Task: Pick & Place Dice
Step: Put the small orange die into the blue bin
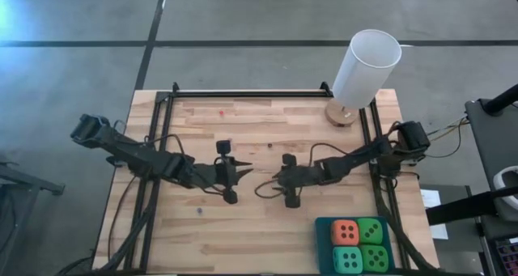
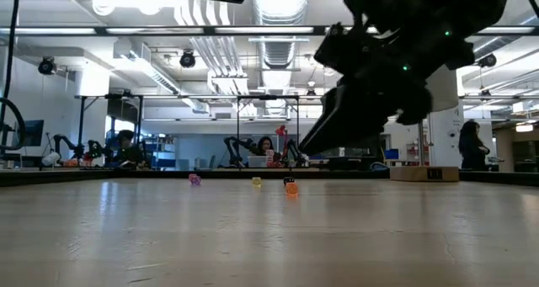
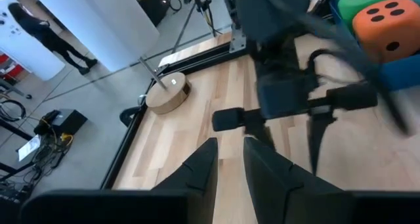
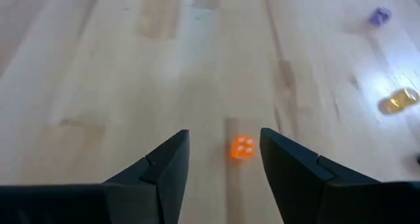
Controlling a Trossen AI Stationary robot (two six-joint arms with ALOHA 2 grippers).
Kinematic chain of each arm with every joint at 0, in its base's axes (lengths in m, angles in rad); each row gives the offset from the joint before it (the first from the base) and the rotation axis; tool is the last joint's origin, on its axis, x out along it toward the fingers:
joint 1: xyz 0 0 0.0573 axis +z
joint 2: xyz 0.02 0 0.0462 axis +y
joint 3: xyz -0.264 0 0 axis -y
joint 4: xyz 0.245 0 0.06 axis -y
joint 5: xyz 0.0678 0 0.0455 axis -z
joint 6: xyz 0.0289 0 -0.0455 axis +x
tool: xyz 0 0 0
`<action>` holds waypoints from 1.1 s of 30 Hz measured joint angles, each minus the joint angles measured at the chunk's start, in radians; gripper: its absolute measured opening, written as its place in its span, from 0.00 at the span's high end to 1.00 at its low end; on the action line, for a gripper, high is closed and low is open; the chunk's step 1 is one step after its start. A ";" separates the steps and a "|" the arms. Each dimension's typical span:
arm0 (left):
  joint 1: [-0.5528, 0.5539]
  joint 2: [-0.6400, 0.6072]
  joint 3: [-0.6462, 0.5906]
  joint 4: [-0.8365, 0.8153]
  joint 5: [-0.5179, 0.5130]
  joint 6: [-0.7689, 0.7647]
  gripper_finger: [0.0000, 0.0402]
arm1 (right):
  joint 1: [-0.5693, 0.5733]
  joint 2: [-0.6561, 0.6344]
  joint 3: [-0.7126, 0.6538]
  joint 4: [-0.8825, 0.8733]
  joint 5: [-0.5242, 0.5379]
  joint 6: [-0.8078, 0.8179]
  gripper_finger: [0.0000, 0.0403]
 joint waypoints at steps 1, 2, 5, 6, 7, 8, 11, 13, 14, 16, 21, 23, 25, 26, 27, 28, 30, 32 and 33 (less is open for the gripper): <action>0.000 0.000 0.000 0.000 0.000 -0.001 0.81 | -0.008 0.005 0.002 0.005 0.001 0.016 0.55; 0.000 0.000 0.000 0.000 0.000 -0.001 0.81 | -0.015 0.007 0.002 0.003 0.001 0.026 0.55; 0.000 0.000 0.000 0.000 0.000 -0.002 0.81 | -0.025 0.015 0.001 0.011 0.002 0.025 0.56; 0.000 0.000 0.000 0.000 0.000 -0.002 0.81 | -0.026 0.019 0.002 0.020 0.001 0.025 0.57; 0.000 0.000 0.000 0.000 0.000 -0.002 0.81 | -0.026 0.025 0.000 0.027 0.001 0.024 0.57; 0.000 0.000 0.000 0.000 0.000 -0.004 0.81 | -0.025 0.035 -0.001 0.045 0.001 0.024 0.57; 0.000 0.000 0.000 0.000 0.000 -0.005 0.81 | -0.026 0.073 0.000 0.100 0.000 0.026 0.58; 0.000 0.000 0.000 0.000 0.000 -0.005 0.81 | -0.027 0.103 0.002 0.130 0.000 0.027 0.58; 0.000 0.000 0.000 0.000 0.000 -0.005 0.81 | -0.029 0.113 0.003 0.129 0.000 0.027 0.59; 0.000 0.000 0.000 0.000 0.000 -0.006 0.81 | -0.034 0.134 0.007 0.129 0.000 0.027 0.59; 0.000 0.000 0.000 0.000 0.000 -0.008 0.81 | -0.047 0.157 0.011 0.145 0.002 0.027 0.61; 0.000 0.000 0.000 0.000 0.000 -0.008 0.81 | -0.051 0.158 0.009 0.141 0.002 0.026 0.62; 0.000 0.000 0.000 0.000 0.000 -0.008 0.81 | -0.053 0.160 0.011 0.148 0.002 0.027 0.63; 0.000 0.000 0.000 -0.001 0.000 -0.009 0.81 | -0.053 0.160 0.011 0.144 0.002 0.027 0.63; 0.000 0.000 0.000 0.000 0.000 -0.009 0.81 | -0.054 0.161 0.011 0.144 0.002 0.026 0.63; 0.000 0.000 0.000 0.000 0.000 -0.009 0.81 | -0.054 0.165 0.011 0.147 0.002 0.023 0.64; 0.000 0.000 0.000 0.000 0.000 -0.009 0.81 | -0.054 0.170 0.011 0.146 0.002 0.023 0.65; 0.000 0.000 0.000 0.000 0.000 -0.010 0.81 | -0.053 0.174 0.011 0.147 0.001 0.023 0.66; 0.000 0.000 0.000 0.000 0.000 -0.013 0.81 | -0.053 0.177 0.011 0.148 0.001 0.023 0.67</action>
